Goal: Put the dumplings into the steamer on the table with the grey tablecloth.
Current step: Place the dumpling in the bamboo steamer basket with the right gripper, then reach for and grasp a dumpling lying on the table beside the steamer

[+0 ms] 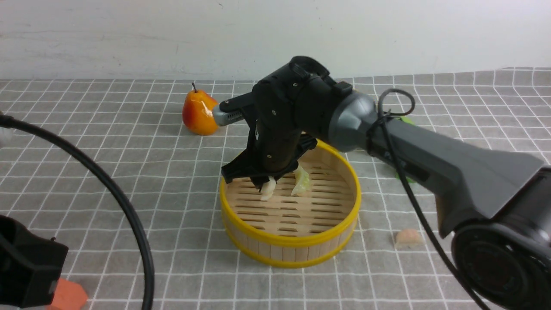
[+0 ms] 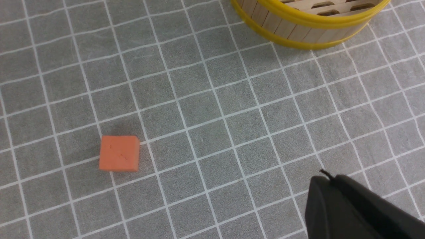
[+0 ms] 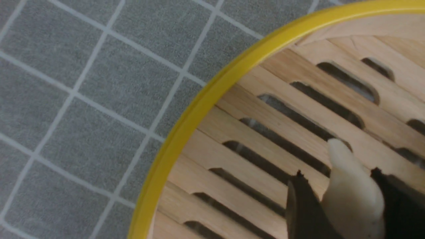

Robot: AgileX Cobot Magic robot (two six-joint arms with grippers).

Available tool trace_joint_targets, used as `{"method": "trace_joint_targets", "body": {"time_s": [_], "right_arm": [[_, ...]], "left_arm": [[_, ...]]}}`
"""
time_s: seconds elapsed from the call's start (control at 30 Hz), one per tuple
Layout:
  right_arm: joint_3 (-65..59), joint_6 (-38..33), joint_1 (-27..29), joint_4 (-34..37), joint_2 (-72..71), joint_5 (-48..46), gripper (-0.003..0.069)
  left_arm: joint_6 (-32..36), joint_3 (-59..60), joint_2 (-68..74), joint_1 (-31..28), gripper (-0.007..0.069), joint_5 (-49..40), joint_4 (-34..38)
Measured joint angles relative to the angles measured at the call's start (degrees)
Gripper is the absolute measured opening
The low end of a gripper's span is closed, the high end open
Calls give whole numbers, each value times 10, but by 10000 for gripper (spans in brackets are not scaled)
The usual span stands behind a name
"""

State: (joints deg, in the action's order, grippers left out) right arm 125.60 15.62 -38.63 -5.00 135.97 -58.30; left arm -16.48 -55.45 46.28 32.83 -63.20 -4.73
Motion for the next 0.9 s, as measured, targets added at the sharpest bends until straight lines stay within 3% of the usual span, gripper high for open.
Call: {"method": "trace_joint_targets", "body": {"time_s": [0.07,0.33,0.63,0.9], "right_arm": [[4,0,0,0,7,-1,263],[57,-21,0,10,-6,-82,484],[10,-114,15,20,-174,-123,507],[-310,-136,129,22,-315,-118,487]], "left_arm": [[0,0,0,0,8,0,0],[0,0,0,0,17,1,0],[0,0,0,0,20,14,0],[0,0,0,0,28,20,0]]}}
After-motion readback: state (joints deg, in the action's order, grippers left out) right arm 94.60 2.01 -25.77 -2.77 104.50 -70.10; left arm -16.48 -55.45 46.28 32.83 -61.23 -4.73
